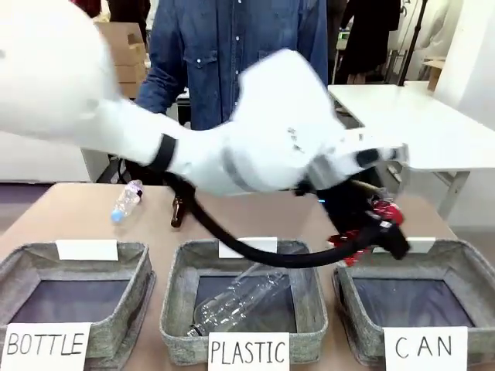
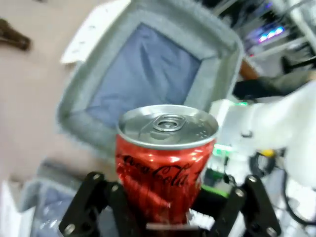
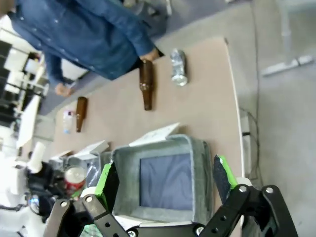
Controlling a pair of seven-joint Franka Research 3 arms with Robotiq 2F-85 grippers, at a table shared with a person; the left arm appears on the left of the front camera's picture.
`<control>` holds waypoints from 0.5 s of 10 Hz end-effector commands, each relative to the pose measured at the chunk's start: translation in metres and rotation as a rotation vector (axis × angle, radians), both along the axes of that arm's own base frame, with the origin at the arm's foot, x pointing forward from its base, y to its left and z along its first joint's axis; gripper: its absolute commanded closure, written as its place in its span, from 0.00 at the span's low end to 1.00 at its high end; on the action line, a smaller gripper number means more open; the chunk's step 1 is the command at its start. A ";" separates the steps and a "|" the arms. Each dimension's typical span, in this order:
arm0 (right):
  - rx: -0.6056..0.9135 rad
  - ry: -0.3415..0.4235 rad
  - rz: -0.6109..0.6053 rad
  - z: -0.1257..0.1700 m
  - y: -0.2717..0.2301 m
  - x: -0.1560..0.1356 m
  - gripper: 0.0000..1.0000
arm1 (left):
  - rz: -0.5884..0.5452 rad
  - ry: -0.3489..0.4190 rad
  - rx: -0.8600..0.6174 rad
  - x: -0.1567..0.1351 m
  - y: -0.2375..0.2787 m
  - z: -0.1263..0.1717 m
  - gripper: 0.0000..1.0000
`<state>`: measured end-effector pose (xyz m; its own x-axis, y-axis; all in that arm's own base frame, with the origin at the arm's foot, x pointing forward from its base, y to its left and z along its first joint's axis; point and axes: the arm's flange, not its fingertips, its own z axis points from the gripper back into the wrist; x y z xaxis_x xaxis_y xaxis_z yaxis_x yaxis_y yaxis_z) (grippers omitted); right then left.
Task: Sort the can waste into the basket.
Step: Pick up the can waste from the table and place it in the right Fabric basket.
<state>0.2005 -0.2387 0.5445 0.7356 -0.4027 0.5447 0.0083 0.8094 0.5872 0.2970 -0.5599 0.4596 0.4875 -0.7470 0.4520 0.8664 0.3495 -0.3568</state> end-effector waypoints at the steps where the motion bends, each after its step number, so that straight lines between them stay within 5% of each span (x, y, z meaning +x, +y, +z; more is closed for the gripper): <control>1: 0.052 -0.003 -0.050 -0.021 -0.012 -0.011 0.00 | 0.026 -0.076 0.056 -0.002 -0.077 -0.005 1.00; 2: 0.090 0.008 -0.092 -0.031 -0.018 -0.010 0.00 | 0.079 -0.164 0.031 -0.008 -0.097 -0.012 1.00; 3: 0.040 0.010 -0.018 -0.018 -0.007 -0.006 0.00 | 0.000 -0.037 0.024 -0.004 -0.033 -0.012 1.00; 5: 0.040 0.010 -0.018 -0.018 -0.007 -0.006 0.00 | 0.016 -0.085 0.021 -0.014 -0.070 -0.026 1.00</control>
